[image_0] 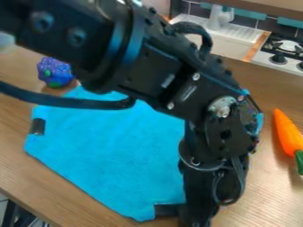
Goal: Fold the cloth from bottom right to top left
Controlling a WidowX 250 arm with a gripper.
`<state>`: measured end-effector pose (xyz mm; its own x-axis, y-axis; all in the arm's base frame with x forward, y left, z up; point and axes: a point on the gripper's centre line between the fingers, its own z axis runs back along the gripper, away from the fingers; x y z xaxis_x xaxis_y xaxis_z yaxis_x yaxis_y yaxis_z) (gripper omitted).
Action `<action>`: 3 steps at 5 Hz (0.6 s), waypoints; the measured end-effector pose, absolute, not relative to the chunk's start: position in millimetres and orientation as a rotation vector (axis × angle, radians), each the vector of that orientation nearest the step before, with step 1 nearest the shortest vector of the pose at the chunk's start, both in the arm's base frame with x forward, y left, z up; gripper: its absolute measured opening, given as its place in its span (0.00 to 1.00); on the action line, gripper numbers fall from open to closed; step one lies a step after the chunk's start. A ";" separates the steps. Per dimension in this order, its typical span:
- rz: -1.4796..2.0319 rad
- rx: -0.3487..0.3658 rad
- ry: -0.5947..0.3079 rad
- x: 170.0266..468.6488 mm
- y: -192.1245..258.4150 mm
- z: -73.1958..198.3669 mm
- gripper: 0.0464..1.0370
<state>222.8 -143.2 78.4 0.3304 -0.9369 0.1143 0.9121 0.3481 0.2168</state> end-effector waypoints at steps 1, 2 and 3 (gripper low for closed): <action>-1.226 0.137 -0.244 220.6 -146.8 74.3 0.33; -1.235 0.128 -0.245 212.4 -144.3 73.4 0.13; -1.252 0.093 -0.232 192.0 -141.5 76.2 0.02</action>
<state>192.0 -141.5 76.2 0.2933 -0.9481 0.1232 0.9293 0.3130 0.1960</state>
